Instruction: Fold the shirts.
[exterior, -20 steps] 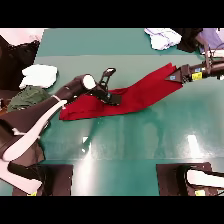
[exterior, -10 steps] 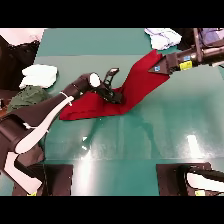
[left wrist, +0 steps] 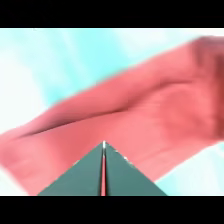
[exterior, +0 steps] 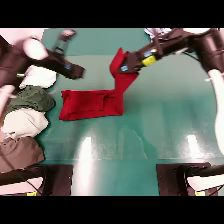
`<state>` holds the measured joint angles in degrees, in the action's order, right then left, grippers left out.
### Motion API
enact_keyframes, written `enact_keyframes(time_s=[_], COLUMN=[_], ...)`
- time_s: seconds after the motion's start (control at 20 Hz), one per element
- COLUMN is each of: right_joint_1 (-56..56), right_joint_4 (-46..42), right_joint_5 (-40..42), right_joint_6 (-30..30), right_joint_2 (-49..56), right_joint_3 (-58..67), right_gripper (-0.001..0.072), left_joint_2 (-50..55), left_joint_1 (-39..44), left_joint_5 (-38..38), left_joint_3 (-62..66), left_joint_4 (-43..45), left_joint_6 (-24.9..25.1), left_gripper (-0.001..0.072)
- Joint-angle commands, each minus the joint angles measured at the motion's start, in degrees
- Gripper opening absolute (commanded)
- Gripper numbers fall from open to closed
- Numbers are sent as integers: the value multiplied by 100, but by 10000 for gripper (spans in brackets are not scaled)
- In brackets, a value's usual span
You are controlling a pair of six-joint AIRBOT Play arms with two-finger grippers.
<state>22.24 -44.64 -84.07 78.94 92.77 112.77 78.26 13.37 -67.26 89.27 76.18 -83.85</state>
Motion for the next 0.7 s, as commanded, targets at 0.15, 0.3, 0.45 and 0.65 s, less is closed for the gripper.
enact_keyframes(time_s=[0.15, 0.3, 0.45, 0.65], right_joint_1=[1126, 1445, 1746, 2140], right_joint_4=[4, 7, 7, 92], right_joint_5=[1237, 1674, 2096, 3115], right_joint_6=[42, -249, -304, -507], right_joint_2=[1064, 1578, 2041, 2328], right_joint_3=[271, 315, 525, 520], right_gripper=[11, 12, 12, 250], left_joint_2=[-1499, -1635, -1637, -1635], left_joint_1=[-1432, -1703, -1709, -1709], left_joint_5=[-391, -570, -721, -739], left_joint_3=[7, 7, 7, 7], left_joint_4=[778, 776, 745, 730], left_joint_6=[33, 31, 31, 26], left_gripper=[26, 26, 27, 27])
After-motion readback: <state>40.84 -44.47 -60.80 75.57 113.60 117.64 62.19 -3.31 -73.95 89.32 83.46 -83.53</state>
